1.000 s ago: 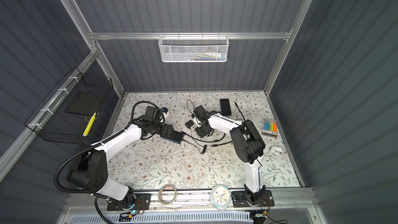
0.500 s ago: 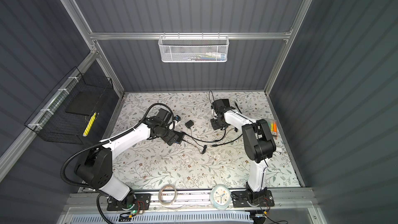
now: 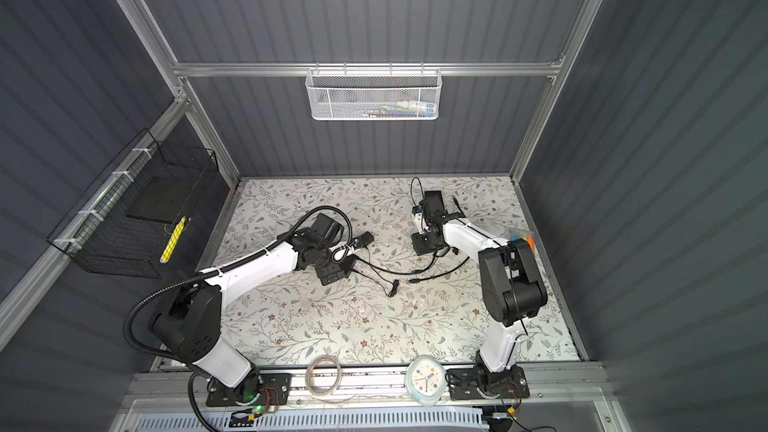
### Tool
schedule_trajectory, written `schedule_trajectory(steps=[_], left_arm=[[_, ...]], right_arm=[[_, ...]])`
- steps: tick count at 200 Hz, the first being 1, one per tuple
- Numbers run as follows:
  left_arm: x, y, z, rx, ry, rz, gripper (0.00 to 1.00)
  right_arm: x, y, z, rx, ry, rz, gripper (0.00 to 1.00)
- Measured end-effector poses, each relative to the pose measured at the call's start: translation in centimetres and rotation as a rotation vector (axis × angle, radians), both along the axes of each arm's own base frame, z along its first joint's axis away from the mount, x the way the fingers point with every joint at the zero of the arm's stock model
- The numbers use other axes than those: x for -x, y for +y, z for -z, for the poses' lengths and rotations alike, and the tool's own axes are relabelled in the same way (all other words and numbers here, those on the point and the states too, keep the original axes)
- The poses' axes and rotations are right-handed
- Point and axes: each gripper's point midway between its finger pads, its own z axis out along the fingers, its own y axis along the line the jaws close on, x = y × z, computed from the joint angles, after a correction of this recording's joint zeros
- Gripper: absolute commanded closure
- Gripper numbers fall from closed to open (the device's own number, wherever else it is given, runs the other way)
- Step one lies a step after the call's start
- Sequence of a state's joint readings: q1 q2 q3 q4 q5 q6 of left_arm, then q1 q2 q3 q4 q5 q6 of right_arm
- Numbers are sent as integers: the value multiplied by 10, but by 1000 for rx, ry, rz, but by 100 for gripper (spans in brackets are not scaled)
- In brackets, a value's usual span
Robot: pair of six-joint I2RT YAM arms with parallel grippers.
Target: Insert the plug into the switch port
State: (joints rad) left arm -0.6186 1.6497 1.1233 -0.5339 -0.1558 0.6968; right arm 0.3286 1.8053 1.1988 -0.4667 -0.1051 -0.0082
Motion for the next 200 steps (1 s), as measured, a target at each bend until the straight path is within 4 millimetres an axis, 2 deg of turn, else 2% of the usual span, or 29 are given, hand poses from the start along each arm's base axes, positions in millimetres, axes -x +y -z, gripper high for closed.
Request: schedule_trajectory(steps=[50,81,108,142,183,200], left_arm=[[-11,-17,24,-53,62,131,0],[-10,-17,36,-88,87,177,1],[-9,-14,50,-120,121,199,5],[-11,-14,51,-122,132,210,11],[-12,-14,53,-115,156,219,25],[-11,-13,54,-94,172,207,26]], right_arm=[[3,4,-3,-25,1,-11,54],[3,5,-15,-39,-26,-17,56],[3,7,-17,-52,-28,-22,57],[6,7,-14,-53,-21,-24,58],[7,7,-13,-56,-18,-25,59],[6,8,-13,-60,-19,-27,60]])
